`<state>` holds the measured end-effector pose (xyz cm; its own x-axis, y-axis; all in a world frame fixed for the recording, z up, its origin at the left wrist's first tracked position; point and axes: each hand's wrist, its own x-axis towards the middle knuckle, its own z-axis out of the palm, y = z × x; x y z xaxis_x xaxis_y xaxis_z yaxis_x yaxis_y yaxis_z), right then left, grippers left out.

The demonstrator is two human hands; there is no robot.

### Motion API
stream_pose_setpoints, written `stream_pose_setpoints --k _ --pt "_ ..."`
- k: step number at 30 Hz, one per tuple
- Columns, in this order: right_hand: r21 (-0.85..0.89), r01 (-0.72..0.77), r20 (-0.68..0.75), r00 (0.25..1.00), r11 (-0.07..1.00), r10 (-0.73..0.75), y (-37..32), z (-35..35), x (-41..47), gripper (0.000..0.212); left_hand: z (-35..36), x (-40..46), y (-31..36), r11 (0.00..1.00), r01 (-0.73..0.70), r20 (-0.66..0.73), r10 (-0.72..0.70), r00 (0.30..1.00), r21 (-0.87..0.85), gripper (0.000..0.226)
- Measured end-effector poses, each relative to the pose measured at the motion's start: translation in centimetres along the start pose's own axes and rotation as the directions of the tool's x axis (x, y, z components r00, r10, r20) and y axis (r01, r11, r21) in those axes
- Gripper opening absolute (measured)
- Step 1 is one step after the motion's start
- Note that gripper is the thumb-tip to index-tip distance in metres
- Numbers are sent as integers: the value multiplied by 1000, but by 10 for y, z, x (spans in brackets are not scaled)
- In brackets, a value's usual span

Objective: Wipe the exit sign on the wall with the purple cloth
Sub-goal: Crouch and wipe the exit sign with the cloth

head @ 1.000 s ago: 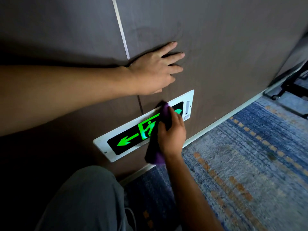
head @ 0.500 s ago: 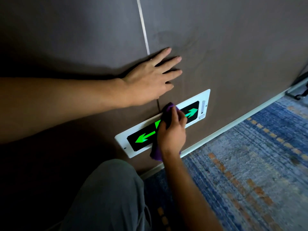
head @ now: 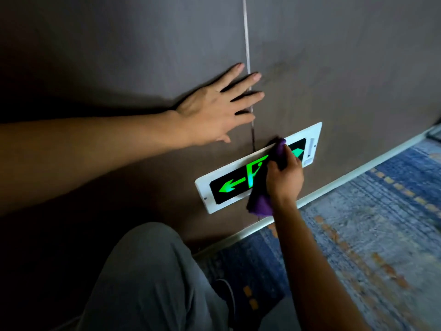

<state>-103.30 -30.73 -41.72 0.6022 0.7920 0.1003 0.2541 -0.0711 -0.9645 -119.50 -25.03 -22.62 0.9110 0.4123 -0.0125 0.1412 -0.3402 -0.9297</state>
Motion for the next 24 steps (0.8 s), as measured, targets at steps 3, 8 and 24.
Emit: stream_pose_setpoints --k 3,8,24 --pt "13 -12 2 1000 1000 12 -1 14 -6 59 -3 2 3 999 -16 -19 17 1000 33 82" --pt "70 -48 -42 998 996 51 -7 37 -30 61 -4 0 1 999 -17 8 17 1000 45 80" --pt "185 -11 -50 999 983 21 11 29 -13 57 -4 10 15 994 84 44 -87 995 66 78"
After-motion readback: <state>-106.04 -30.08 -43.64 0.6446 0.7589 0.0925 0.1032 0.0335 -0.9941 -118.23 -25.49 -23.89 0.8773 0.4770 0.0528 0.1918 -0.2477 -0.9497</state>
